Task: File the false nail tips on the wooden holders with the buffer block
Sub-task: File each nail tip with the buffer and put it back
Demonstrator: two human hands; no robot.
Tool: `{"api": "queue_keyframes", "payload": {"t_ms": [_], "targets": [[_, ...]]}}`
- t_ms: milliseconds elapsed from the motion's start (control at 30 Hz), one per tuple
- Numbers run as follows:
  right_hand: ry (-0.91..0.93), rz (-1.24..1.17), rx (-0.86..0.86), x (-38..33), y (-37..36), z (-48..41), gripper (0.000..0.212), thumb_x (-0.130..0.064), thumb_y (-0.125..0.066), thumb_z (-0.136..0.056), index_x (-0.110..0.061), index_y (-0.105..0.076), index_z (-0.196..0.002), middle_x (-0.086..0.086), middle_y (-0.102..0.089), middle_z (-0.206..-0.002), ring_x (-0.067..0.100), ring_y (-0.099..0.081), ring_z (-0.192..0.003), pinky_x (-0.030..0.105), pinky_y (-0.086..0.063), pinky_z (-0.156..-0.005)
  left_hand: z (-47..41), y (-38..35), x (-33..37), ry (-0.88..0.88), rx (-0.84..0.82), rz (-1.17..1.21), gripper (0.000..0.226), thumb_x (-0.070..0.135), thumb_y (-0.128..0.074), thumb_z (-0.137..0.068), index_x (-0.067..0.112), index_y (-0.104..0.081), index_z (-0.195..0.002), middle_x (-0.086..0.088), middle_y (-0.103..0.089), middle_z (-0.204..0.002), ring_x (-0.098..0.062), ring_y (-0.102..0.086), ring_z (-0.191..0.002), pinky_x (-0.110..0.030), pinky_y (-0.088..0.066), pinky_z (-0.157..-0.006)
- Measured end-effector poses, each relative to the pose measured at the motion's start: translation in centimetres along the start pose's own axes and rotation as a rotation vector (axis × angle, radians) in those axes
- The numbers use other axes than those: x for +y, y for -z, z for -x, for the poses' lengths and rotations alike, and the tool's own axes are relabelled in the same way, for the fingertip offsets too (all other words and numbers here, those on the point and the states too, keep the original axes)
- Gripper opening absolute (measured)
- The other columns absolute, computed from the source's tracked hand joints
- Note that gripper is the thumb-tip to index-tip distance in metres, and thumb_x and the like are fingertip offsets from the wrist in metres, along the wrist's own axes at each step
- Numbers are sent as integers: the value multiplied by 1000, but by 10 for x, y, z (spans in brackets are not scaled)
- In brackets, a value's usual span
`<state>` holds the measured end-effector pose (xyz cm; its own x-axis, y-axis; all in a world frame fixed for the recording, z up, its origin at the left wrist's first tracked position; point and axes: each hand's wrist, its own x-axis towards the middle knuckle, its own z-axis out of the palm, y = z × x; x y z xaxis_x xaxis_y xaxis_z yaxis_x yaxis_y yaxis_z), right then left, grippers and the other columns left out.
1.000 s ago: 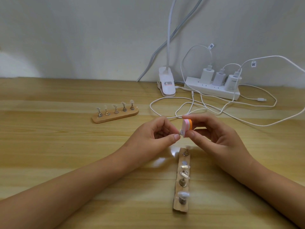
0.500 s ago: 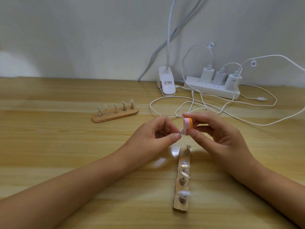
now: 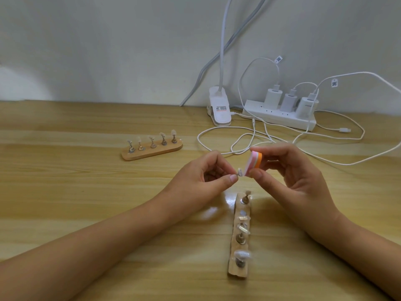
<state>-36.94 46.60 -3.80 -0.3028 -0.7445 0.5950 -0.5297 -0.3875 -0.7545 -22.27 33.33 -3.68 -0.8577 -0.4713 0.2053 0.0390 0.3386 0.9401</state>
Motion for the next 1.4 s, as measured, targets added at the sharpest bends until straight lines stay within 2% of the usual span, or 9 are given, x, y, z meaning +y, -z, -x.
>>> {"api": "queue_keyframes", "payload": {"t_ms": [167,533,600,700,800,933,1067,1200,1400], "targets": [[-58,46,-48,2,-1,-1,29,-24,-73,-84,-23,-65,-112,0,-68,-102,24,-64,-97,41,-53,-88,-1,0,0,-4,9,11,10,10,-68,-89,17,-62,-84,-4,-65,-83,-15,-60,-80,-39,-50,-80],[-19,155,-50,-2,1,1,34,-36,-76,-82,-25,-64,-113,-2,-69,-105,22,-64,-103,28,-50,-89,0,1,-2,-7,-3,21,8,11,-67,-89,17,-63,-86,-6,-66,-84,-13,-61,-81,-32,-51,-79],[-120,51,-38,-2,1,-2,34,-36,-77,-81,-25,-66,-111,-3,-70,-100,20,-65,-97,27,-53,-84,-1,3,-2,-10,-5,45,8,12,-67,-89,19,-64,-86,-2,-66,-83,-9,-61,-79,-23,-49,-76],[-350,-320,20,-2,6,-10,40,-31,-75,-80,-23,-65,-117,-3,-67,-79,9,-57,-68,20,-52,-63,-1,4,-1,7,-17,96,9,16,-68,-89,24,-68,-87,4,-65,-82,-4,-61,-80,-16,-47,-75],[-545,-543,27,3,9,-16,33,-27,-71,-80,-20,-71,-112,-5,-58,-71,7,-47,-61,16,-44,-53,-1,4,-2,26,-40,116,6,20,-67,-90,26,-69,-89,7,-66,-81,-5,-61,-81,-21,-47,-76],[-625,-611,22,5,9,-18,23,-25,-61,-85,-15,-70,-104,-3,-58,-72,5,-50,-58,14,-44,-51,-1,3,0,21,-85,121,4,18,-64,-92,20,-67,-94,9,-68,-79,-5,-62,-81,-24,-48,-83],[-600,-578,4,2,8,-17,19,-30,-63,-85,-15,-64,-97,-6,-64,-70,3,-47,-54,12,-41,-49,-1,3,0,23,-90,122,4,23,-65,-91,23,-68,-93,7,-69,-80,-6,-63,-82,-47,-50,-88],[-557,-537,1,0,9,-17,17,-40,-72,-76,-23,-70,-74,-6,-66,-68,1,-39,-45,10,-31,-42,-1,4,-1,14,-84,163,8,25,-65,-87,31,-71,-88,5,-72,-83,-7,-66,-83,-27,-51,-87],[-556,-518,18,0,9,-17,16,-36,-66,-81,-24,-74,-75,-6,-62,-60,1,-37,-41,11,-28,-37,-2,4,-3,19,-74,199,9,17,-74,-82,25,-72,-86,-11,-73,-95,-6,-66,-81,-15,-50,-78]]}}
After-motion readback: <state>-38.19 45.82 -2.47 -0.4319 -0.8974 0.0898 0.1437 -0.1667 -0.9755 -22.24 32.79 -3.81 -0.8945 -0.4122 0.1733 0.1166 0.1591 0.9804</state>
